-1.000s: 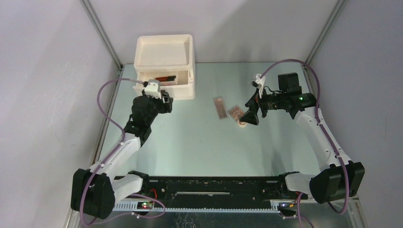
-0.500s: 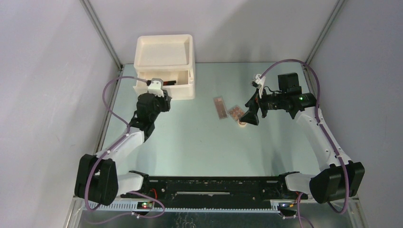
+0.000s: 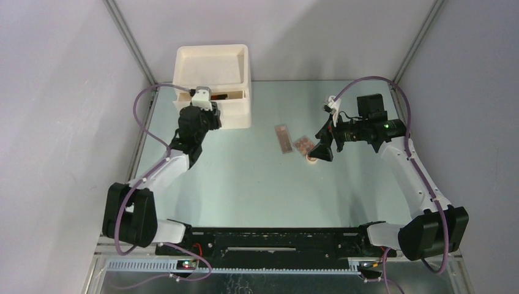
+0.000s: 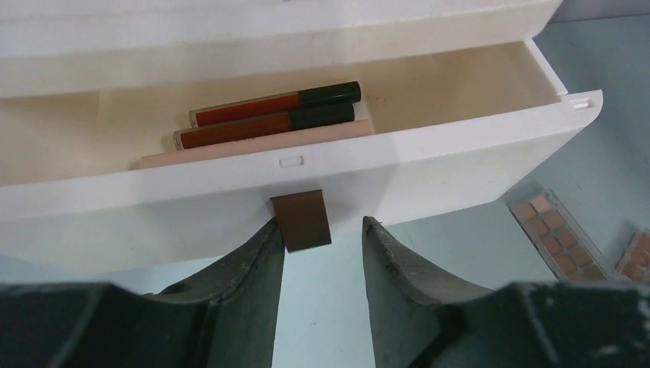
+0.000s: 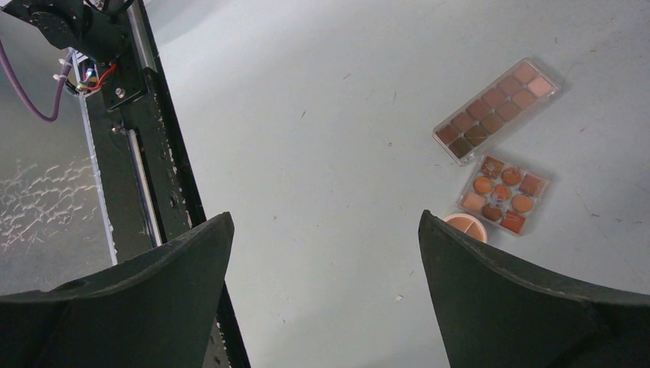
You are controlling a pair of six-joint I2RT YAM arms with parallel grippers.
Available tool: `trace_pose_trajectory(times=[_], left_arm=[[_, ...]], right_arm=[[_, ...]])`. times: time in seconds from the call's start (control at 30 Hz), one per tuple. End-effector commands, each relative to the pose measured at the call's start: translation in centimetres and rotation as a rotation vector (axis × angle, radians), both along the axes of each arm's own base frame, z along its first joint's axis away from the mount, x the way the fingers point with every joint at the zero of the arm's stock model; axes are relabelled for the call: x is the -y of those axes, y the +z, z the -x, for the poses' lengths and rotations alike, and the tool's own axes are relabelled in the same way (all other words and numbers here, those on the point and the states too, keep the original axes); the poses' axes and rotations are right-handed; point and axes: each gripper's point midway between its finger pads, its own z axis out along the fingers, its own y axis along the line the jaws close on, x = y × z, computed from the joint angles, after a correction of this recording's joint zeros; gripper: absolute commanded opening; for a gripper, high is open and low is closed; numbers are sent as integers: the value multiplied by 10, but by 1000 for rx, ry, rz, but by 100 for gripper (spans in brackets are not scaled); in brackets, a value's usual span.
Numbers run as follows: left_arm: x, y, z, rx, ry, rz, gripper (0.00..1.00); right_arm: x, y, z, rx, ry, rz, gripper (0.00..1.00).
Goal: Organize the makeup
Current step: Close the drawer in the storage box.
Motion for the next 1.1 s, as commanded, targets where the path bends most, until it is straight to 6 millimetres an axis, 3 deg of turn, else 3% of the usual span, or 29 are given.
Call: trace_pose_trajectory(times=[0.0, 0.4, 0.53, 0.6, 0.7, 0.93, 1.07], left_arm=[[3, 56, -27, 159, 2, -5, 48], [3, 61, -57, 175, 21, -72, 64], [0, 61, -59, 178, 32, -84, 78], [-2, 61, -58, 183, 42, -94, 88], [-4, 60, -57, 189, 40, -112, 94], [2, 57, -46, 192, -16, -138, 99], [-1, 59, -28, 192, -36, -162, 100]], right_arm=[[1, 1, -2, 13, 5, -5, 100], [4, -5, -13, -3, -44, 15, 100], [7, -10, -24, -20, -101, 33, 100], [9, -14, -31, -27, -141, 40, 100], [12, -20, -41, -13, -192, 58, 100], [20, -33, -58, -27, -283, 111, 100], [25, -48, -67, -50, -326, 158, 100]])
